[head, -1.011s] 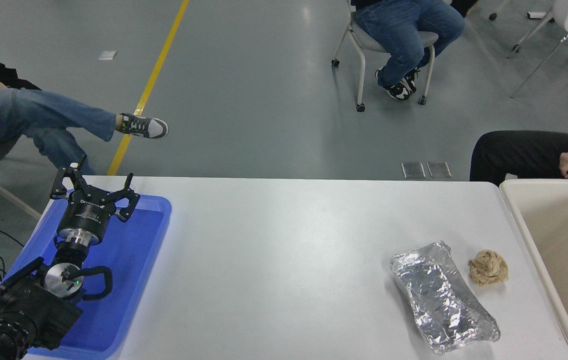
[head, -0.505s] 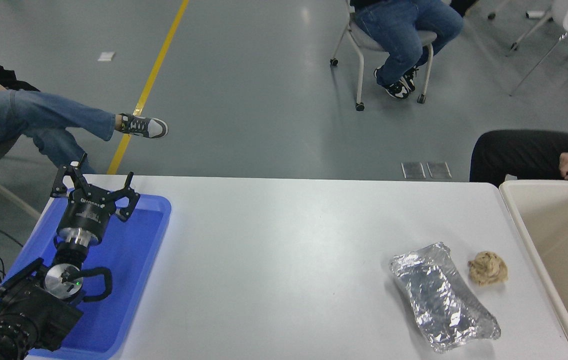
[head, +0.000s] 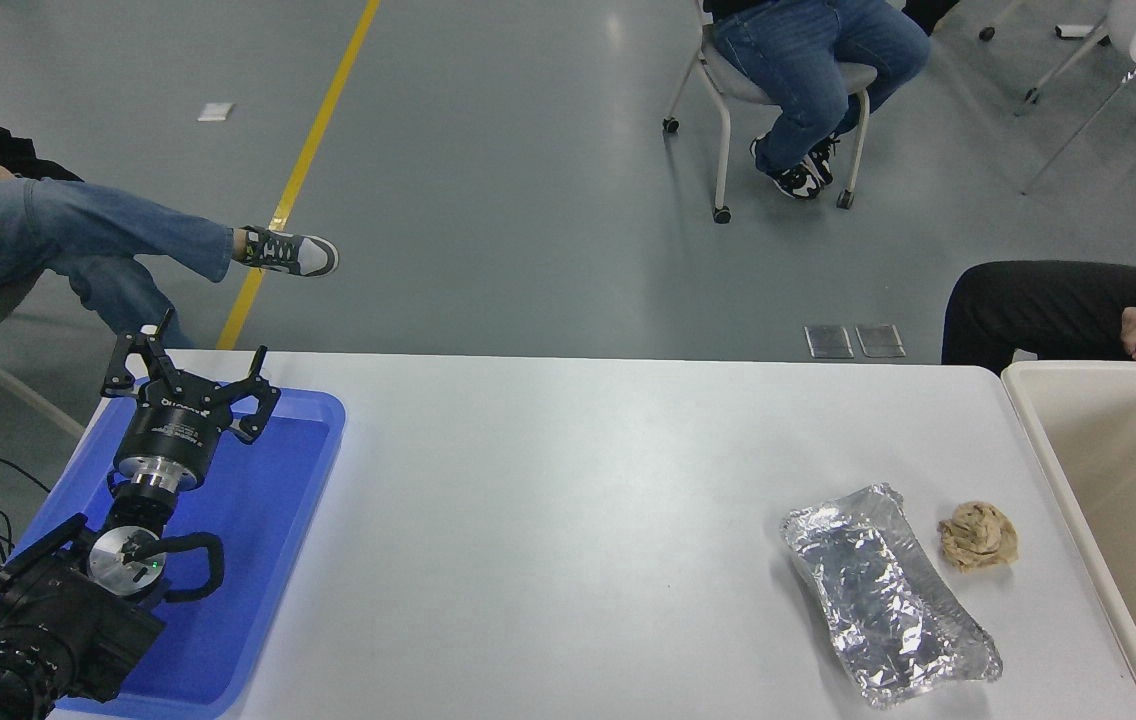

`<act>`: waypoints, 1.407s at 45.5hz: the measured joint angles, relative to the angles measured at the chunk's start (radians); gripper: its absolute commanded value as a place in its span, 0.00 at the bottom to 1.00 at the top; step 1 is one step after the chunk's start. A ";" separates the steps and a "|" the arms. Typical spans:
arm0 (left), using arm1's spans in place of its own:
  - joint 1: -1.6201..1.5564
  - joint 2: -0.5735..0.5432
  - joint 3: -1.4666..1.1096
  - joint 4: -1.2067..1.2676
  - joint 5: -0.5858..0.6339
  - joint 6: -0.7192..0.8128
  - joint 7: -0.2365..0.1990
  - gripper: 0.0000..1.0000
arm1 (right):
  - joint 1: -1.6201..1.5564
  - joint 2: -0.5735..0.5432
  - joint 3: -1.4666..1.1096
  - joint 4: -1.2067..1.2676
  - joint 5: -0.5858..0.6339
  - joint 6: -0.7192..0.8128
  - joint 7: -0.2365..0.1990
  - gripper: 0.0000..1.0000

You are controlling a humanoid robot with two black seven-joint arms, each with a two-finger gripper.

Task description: Pick up paper cup place in dustbin

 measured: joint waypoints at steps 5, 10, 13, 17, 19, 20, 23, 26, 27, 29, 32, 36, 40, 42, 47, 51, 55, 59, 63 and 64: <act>0.000 0.000 0.000 0.000 0.000 0.000 0.000 1.00 | -0.041 0.038 0.024 -0.021 0.044 -0.006 0.000 0.00; 0.000 0.000 0.000 0.001 0.000 0.000 0.000 1.00 | -0.071 0.062 0.055 -0.032 0.069 -0.009 0.000 0.00; 0.001 0.000 0.000 0.001 0.000 0.000 0.000 1.00 | -0.083 0.075 0.068 -0.036 0.078 -0.011 0.001 0.00; 0.001 0.000 0.000 0.001 0.000 0.000 0.000 1.00 | -0.096 0.091 0.083 -0.040 0.088 -0.012 0.002 0.00; 0.001 0.000 0.000 0.001 0.000 0.000 0.000 1.00 | -0.100 0.096 0.087 -0.041 0.090 -0.012 0.002 0.00; 0.001 0.000 0.000 0.001 0.000 0.000 0.000 1.00 | -0.102 0.098 0.089 -0.042 0.092 -0.012 0.002 0.00; 0.001 0.000 0.000 0.001 0.000 0.000 0.000 1.00 | -0.107 0.104 0.094 -0.043 0.095 -0.012 0.002 0.02; 0.001 0.000 0.000 0.001 0.000 0.000 0.000 1.00 | -0.110 0.108 0.098 -0.045 0.098 -0.013 0.003 1.00; 0.001 0.000 0.000 0.001 0.000 0.000 0.000 1.00 | -0.111 0.109 0.099 -0.045 0.099 -0.013 0.003 1.00; 0.001 0.000 0.000 0.001 0.000 0.000 0.000 1.00 | -0.113 0.111 0.101 -0.045 0.100 -0.013 0.003 1.00; 0.001 0.000 0.000 0.001 0.000 0.000 0.000 1.00 | -0.114 0.113 0.103 -0.045 0.101 -0.012 0.004 1.00; 0.001 0.000 0.000 0.000 0.000 0.000 0.000 1.00 | -0.114 0.114 0.105 -0.042 0.102 -0.011 0.006 1.00; 0.001 0.000 0.000 0.000 0.000 0.000 0.000 1.00 | -0.110 0.115 0.106 -0.038 0.103 -0.010 0.007 1.00; 0.001 0.000 0.000 0.000 0.000 0.000 0.000 1.00 | -0.109 0.116 0.106 -0.036 0.103 -0.009 0.008 1.00; 0.001 0.000 0.000 0.000 0.000 0.000 0.000 1.00 | -0.095 0.116 0.103 -0.026 0.102 -0.006 0.009 1.00; 0.001 0.000 0.000 -0.001 0.000 0.000 0.000 1.00 | -0.067 0.108 0.095 0.004 0.092 -0.003 0.009 1.00; 0.001 -0.001 0.000 -0.001 0.000 0.000 0.000 1.00 | -0.024 0.081 0.072 0.060 0.071 -0.001 0.009 1.00; 0.001 -0.001 0.000 -0.001 0.000 0.000 0.000 1.00 | 0.042 0.039 0.039 0.151 0.044 0.001 0.009 1.00; 0.000 -0.001 0.000 -0.001 0.000 0.000 0.000 1.00 | 0.131 -0.017 -0.004 0.277 -0.004 0.002 0.009 1.00; 0.000 -0.001 0.000 -0.001 0.000 0.000 0.000 1.00 | 0.150 -0.028 -0.013 0.304 -0.016 0.003 0.009 1.00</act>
